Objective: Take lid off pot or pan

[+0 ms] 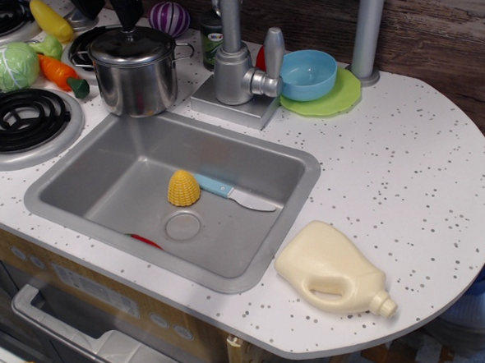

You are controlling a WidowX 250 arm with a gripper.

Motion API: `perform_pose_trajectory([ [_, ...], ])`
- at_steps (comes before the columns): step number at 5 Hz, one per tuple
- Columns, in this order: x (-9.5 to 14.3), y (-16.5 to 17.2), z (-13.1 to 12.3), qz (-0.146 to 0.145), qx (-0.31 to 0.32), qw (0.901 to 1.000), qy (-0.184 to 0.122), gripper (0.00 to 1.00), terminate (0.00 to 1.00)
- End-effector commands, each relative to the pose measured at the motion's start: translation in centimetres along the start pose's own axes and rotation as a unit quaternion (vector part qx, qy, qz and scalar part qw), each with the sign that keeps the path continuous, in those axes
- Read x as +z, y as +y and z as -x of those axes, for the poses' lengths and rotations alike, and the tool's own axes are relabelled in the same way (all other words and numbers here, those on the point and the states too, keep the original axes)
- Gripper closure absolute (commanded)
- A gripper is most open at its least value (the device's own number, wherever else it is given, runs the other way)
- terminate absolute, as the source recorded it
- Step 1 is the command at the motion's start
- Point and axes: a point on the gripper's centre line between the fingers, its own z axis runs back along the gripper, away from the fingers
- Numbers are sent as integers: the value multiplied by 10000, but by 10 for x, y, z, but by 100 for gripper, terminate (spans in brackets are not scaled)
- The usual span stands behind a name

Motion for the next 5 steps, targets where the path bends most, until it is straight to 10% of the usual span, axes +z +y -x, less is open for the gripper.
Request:
perform_pose_trajectory([
  [1,4,5,-18,23,-268,9995,-169,0,0],
  [2,-4,4,-20,54,-250,9995,-169,0,0],
  [3,-4,1,-21,121,-202,9996,-143,100,0],
  [5,17,-1,-25,-185,-360,9991,-96,100,0],
])
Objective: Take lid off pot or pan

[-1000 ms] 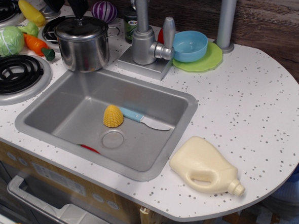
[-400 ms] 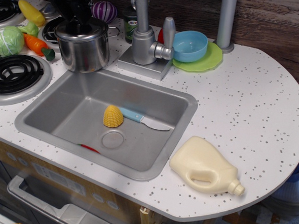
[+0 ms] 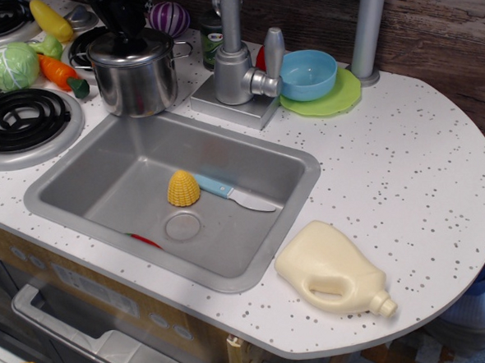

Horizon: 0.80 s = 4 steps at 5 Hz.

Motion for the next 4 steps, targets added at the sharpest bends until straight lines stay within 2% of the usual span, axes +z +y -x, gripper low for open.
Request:
perform_pose_trajectory([
  [1,70,2,-13,-927,-288,9950,-216,100,0],
  [2,91,5,2,-1251,-192,9917,-233,100,0],
  [3,98,8,27,-1323,80,9910,-189,100,0],
  [4,90,12,60,-1228,378,9915,-206,100,0],
])
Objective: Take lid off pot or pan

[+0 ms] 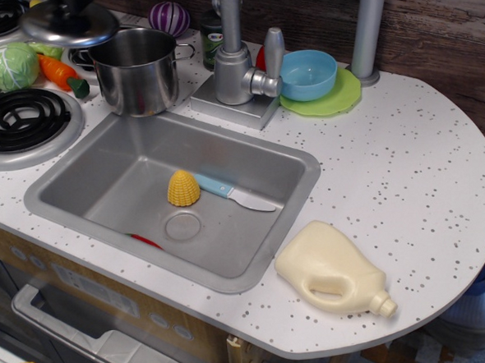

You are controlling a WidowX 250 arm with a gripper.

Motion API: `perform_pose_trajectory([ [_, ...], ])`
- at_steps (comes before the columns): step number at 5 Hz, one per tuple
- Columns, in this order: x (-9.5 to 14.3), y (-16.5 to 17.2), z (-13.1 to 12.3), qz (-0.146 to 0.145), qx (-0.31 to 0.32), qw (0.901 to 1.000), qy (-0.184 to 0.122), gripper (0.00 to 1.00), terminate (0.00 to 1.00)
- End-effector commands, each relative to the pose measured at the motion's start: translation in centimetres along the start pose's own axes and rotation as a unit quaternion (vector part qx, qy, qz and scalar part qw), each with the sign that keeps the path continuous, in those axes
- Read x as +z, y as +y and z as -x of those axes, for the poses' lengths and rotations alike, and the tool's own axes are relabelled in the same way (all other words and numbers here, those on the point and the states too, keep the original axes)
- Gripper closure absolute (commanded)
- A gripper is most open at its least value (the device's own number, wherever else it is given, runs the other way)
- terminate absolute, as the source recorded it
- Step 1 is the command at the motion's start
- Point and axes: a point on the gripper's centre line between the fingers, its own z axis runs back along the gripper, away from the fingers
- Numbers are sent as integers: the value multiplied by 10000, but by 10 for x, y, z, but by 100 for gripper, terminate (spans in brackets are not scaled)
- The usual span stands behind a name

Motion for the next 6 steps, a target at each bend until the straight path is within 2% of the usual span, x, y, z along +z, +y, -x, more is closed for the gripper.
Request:
perform_pose_trajectory([
  [1,2,13,36,-75,435,9980,-462,100,0],
  [2,-25,22,54,213,513,9964,-645,100,0],
  [3,-48,26,55,234,350,9961,-773,100,0],
  [4,-61,31,53,374,173,9971,-640,100,0],
  [5,-71,33,56,440,-83,9968,-669,0,0],
  [6,-75,35,53,503,-227,9960,-709,0,100],
])
